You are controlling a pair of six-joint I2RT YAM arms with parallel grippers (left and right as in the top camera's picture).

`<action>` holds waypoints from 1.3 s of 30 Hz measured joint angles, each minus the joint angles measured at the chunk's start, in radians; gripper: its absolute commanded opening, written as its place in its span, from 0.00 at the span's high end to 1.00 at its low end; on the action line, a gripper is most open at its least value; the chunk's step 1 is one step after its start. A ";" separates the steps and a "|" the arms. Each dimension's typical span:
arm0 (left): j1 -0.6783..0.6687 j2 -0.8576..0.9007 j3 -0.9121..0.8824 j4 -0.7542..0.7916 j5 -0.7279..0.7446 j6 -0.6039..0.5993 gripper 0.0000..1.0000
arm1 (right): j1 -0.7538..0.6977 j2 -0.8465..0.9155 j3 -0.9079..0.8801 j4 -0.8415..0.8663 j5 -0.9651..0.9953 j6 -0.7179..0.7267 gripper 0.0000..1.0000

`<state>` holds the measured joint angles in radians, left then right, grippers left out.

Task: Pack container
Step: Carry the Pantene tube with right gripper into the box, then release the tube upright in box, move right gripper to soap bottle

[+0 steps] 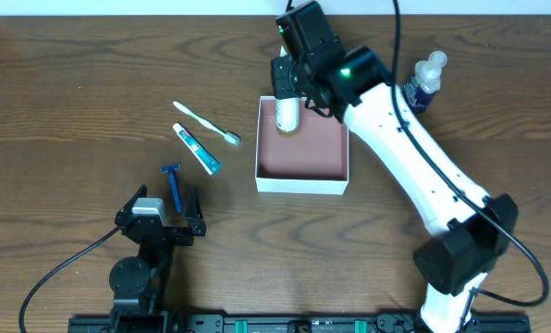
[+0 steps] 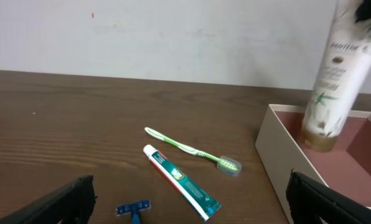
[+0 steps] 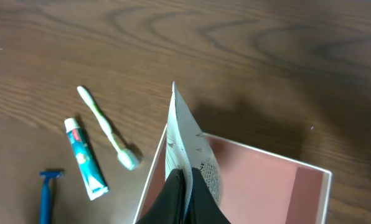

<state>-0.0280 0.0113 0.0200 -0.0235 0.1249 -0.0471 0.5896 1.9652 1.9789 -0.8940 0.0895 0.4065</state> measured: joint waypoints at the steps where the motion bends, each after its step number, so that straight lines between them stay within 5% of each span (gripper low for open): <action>1: 0.000 0.000 0.000 0.000 0.000 0.000 0.02 | 0.000 0.008 0.000 0.008 0.003 0.003 0.99; 31: 0.000 0.000 0.000 0.000 0.000 0.000 0.02 | 0.049 0.123 -0.006 0.121 0.026 0.011 0.99; 35: 0.000 0.000 0.000 0.000 0.000 0.000 0.02 | 0.050 0.123 -0.006 0.136 0.031 0.011 0.77; 39: 0.000 0.000 0.000 0.000 0.000 0.000 0.02 | 0.050 0.122 -0.005 0.146 0.034 0.022 0.67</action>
<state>-0.0280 0.0113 0.0200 -0.0238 0.1249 -0.0471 0.6395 2.0876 1.9739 -0.7475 0.1238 0.4282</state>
